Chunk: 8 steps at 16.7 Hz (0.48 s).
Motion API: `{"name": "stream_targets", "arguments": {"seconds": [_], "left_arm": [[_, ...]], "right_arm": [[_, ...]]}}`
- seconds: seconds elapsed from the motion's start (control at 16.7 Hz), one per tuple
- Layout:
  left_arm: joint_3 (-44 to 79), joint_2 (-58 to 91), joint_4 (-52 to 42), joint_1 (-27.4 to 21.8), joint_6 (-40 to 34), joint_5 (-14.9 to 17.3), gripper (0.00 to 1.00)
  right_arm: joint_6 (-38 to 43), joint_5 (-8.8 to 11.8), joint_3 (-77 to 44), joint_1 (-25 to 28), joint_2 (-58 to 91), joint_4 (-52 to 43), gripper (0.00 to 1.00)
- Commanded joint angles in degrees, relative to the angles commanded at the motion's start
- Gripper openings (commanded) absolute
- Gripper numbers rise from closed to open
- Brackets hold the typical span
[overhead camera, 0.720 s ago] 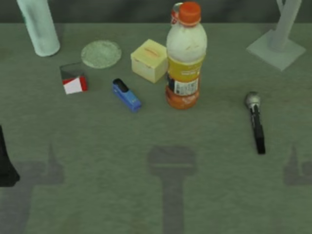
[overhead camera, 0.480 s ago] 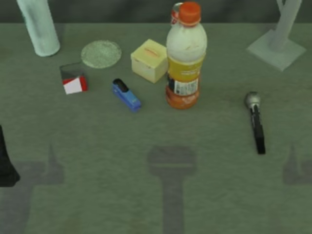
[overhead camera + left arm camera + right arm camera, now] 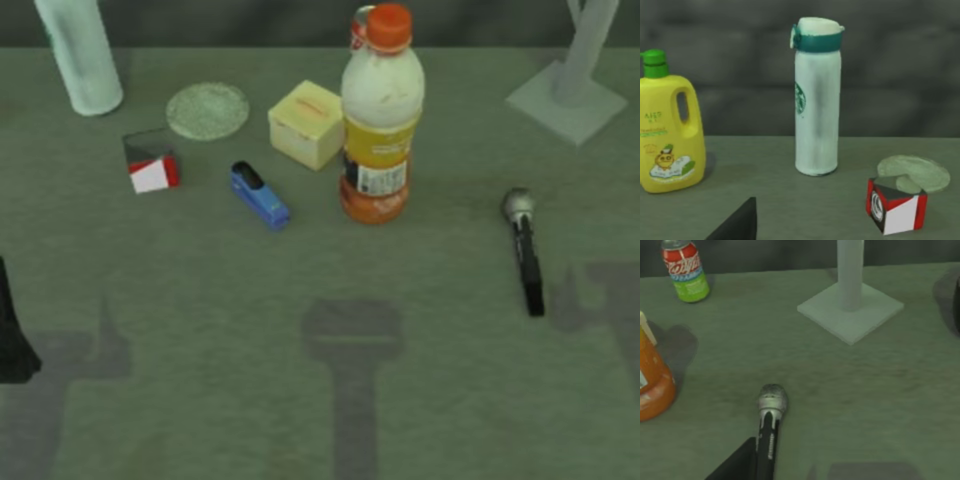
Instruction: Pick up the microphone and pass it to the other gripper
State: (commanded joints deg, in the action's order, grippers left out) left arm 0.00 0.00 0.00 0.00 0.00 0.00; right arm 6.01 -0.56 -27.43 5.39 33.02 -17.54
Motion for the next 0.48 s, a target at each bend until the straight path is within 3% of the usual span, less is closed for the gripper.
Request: {"name": "stream_targets", "arguments": {"seconds": [0.48], "left_arm": [[0.00,0.00,0.00,0.00,0.00,0.00,1.00]], "right_arm": [[7.46,-0.83,-33.71,6.84,50.78,-23.59,1.00]]}}
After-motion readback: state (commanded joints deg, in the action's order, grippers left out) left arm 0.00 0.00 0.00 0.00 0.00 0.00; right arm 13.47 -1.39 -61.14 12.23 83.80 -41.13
